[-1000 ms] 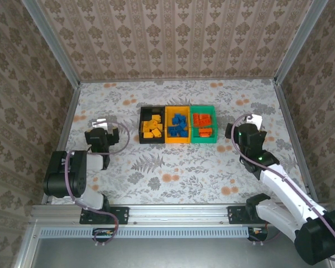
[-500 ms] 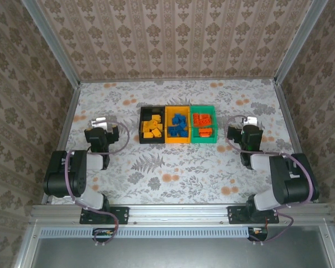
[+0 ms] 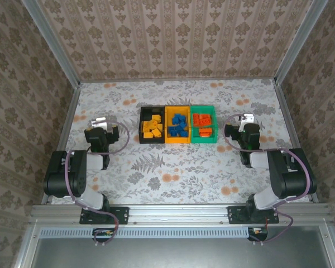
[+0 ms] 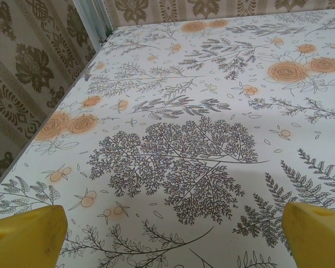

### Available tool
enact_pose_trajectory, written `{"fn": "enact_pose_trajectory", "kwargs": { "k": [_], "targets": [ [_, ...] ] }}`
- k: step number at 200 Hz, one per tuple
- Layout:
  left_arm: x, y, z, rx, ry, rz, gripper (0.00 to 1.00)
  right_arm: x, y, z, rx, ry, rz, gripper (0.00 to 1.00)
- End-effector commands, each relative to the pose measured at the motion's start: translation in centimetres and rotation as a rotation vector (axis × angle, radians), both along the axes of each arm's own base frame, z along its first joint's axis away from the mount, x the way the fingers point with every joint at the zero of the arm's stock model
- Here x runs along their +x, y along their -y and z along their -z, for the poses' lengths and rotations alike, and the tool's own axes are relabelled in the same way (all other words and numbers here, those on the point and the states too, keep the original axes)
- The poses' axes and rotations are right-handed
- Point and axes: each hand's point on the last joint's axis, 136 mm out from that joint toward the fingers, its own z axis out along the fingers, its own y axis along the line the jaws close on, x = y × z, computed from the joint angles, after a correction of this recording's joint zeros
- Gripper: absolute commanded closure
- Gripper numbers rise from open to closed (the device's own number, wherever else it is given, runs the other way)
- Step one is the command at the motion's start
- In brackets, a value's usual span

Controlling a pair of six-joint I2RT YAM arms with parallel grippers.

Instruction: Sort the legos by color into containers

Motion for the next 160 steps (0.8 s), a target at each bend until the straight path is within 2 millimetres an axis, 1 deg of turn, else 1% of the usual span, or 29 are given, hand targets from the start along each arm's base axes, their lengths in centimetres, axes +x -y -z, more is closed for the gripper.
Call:
{"fn": "enact_pose_trajectory", "kwargs": {
  "k": [1,160],
  "targets": [
    [0.47,0.38,-0.96,0.007,0.037,0.015,0.0,0.36,-0.68,-0.73,-0.004,0.037,-0.034,0.0],
    [0.54,0.43,-0.95,0.001,0.036,0.02,0.0,0.4,-0.69,-0.75,-0.009,0.036,-0.031,0.0]
  ]
}}
